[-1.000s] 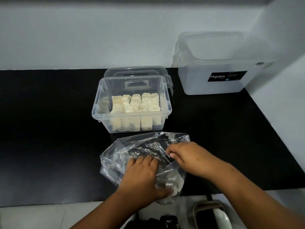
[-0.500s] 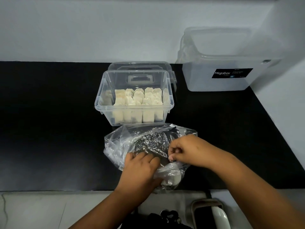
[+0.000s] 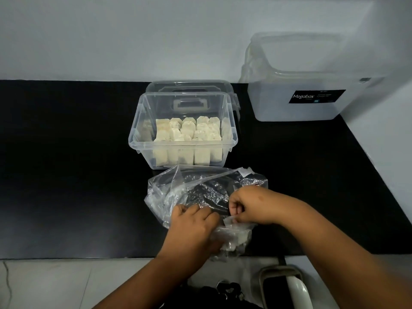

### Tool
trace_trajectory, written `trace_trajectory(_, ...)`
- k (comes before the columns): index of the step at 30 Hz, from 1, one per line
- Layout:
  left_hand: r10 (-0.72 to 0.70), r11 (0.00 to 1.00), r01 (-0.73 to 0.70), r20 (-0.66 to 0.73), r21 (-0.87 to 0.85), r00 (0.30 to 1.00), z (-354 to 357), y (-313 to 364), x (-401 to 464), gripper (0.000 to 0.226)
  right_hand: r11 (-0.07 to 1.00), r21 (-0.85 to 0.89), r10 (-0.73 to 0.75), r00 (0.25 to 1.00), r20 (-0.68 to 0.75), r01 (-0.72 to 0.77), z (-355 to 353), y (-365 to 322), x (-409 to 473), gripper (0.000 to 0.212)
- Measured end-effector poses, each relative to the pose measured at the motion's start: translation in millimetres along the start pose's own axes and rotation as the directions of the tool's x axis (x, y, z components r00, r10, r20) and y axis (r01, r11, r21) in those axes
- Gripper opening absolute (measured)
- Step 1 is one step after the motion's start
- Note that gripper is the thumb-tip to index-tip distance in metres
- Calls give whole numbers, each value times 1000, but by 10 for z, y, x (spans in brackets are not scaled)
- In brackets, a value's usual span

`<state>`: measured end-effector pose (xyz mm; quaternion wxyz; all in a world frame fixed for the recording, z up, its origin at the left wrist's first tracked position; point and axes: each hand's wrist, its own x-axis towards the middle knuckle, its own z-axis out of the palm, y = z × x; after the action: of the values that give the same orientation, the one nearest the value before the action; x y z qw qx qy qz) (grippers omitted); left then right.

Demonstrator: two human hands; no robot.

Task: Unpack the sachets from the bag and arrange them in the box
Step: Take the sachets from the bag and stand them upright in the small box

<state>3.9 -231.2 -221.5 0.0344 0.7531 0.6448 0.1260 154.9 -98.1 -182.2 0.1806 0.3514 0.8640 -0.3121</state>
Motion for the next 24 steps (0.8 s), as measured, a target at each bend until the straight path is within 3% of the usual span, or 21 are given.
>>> trace_trajectory(5, -44, 979, 50, 38, -196, 998, -156, -5, 63, 50, 989, 146, -12, 989, -147, 34, -112, 21, -23, 12)
trace_trajectory(9, -158, 905, 139, -13, -401, 987, -303, -40, 195, 48, 963, 242, -66, 972, -224, 121, -235, -49, -69, 14)
trace_trajectory(11, -236, 842, 219, 28, -493, 971, -347, -62, 293, 49, 944, 285, -92, 964, -249, 164, -301, -108, -99, 13)
trace_trajectory(14, -344, 628, 365, 175, -687, 922, -425, -90, 402, 38, 906, 368, -101, 952, -288, 207, -384, -189, -138, 15)
trace_trajectory(17, -383, 476, 402, 227, -782, 896, -459, -140, 438, 17, 877, 422, -78, 935, -345, 229, -414, -230, -157, 17)
trace_trajectory(24, -493, 3, 250, 216, -968, 843, -605, -186, 459, 11, 686, 666, 85, 876, -474, 294, -433, -294, -157, 35)
